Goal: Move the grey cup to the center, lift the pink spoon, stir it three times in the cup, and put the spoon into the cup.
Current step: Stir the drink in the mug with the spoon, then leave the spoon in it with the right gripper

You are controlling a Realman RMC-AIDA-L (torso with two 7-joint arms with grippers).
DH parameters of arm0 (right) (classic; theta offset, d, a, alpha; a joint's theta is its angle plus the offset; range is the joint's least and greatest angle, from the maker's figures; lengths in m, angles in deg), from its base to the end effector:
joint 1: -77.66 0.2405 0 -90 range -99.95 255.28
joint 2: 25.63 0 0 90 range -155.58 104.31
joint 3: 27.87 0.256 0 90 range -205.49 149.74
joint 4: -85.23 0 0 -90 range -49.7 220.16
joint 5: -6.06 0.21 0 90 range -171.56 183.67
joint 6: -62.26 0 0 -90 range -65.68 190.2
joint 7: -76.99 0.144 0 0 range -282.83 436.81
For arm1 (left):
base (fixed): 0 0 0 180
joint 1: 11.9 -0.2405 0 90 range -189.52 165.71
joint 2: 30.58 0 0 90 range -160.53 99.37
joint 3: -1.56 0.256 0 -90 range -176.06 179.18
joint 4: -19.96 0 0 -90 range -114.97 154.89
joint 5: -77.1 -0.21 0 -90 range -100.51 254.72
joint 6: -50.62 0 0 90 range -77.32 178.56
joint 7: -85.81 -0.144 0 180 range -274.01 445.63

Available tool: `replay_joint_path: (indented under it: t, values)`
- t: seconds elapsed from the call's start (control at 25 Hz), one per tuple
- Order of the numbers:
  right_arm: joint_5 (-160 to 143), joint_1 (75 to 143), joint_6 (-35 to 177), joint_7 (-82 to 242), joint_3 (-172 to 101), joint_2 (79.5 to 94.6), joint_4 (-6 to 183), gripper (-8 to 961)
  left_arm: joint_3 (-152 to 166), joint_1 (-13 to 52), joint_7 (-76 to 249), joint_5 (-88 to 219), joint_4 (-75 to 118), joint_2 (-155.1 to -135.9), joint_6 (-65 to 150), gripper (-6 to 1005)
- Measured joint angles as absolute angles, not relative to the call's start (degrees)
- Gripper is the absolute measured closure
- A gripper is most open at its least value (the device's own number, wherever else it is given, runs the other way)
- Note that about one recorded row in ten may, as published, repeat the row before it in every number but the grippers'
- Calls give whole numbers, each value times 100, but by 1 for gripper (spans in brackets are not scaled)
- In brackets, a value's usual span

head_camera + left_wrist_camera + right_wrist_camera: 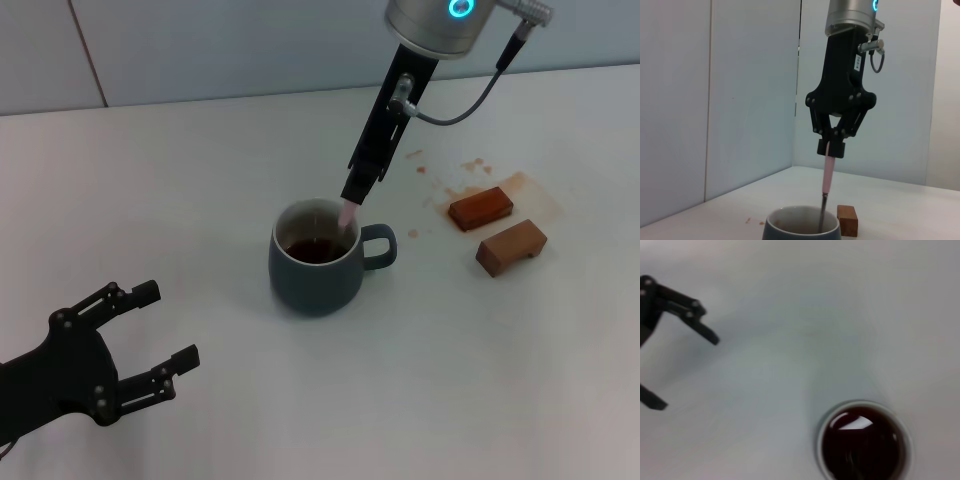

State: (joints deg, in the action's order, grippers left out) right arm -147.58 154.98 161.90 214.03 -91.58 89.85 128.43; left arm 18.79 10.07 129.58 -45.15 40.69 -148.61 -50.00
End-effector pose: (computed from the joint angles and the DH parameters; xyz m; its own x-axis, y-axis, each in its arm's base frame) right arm 0.0335 0.4171 -0.0026 0.7940 -0.4042 0.4541 -0.3440 -0.9146 -0.2126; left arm -0.3119 0.2473 -0.0091 0.7476 0.0784 0.6595 0.3519 -0.8889 -0.2933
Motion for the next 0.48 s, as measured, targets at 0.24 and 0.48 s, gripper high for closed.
replay_joint_path:
  t: [0.24,0.48]
  values:
    - [-14786,15505,15859,21441,-9088,9028,12838,849,1879,1007,12958,-4515,4061,-14861,-5013,137]
    - [-15138,15561,16096,21565,-9115,9032,12864,849,1878,1006,12958,-4515,4061,-14861,-5029,137]
